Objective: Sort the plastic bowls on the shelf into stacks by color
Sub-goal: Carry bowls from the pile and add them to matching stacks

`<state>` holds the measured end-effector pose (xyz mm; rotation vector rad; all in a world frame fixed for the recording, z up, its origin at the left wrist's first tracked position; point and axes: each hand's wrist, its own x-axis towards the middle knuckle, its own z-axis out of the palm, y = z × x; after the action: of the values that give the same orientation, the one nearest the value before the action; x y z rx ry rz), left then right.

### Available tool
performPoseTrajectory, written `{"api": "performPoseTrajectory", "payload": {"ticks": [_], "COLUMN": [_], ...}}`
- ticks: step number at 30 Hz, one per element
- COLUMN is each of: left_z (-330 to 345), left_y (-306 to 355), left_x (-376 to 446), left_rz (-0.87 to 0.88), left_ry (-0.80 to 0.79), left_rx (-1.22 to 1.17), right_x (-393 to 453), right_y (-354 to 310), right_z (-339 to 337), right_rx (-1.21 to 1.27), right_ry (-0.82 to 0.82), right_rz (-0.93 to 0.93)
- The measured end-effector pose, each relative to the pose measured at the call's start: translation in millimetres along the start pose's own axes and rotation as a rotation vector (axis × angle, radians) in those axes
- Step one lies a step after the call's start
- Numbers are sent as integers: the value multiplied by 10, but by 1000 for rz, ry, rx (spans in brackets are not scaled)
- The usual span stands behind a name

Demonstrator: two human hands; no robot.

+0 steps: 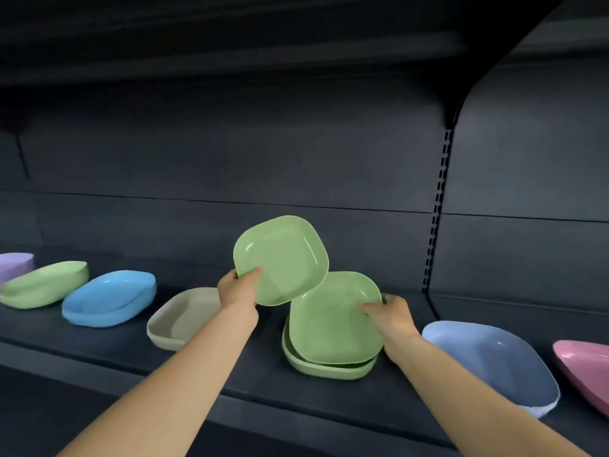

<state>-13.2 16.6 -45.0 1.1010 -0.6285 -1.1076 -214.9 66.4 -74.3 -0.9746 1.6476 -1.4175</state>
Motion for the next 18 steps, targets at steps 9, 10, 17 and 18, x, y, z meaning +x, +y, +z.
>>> {"api": "performPoseTrajectory", "payload": {"ticks": [9, 10, 17, 18], "left_z": [-29, -39, -39, -45], "left_y": [-53, -66, -252, -287], "left_x": [114, 123, 176, 182], "left_rz": [-87, -93, -142, -134], "left_ry": [-122, -131, -190, -199], "left_rx": [-44, -38, -70, -78], "right_x": [-180, -208, -248, -253], "right_y": [246, 260, 359, 355], "right_z": [95, 102, 54, 41], "right_rx": [-30, -10, 209, 237], "right_ry": [53, 54, -32, -54], "right_rz": [-58, -59, -87, -92]}}
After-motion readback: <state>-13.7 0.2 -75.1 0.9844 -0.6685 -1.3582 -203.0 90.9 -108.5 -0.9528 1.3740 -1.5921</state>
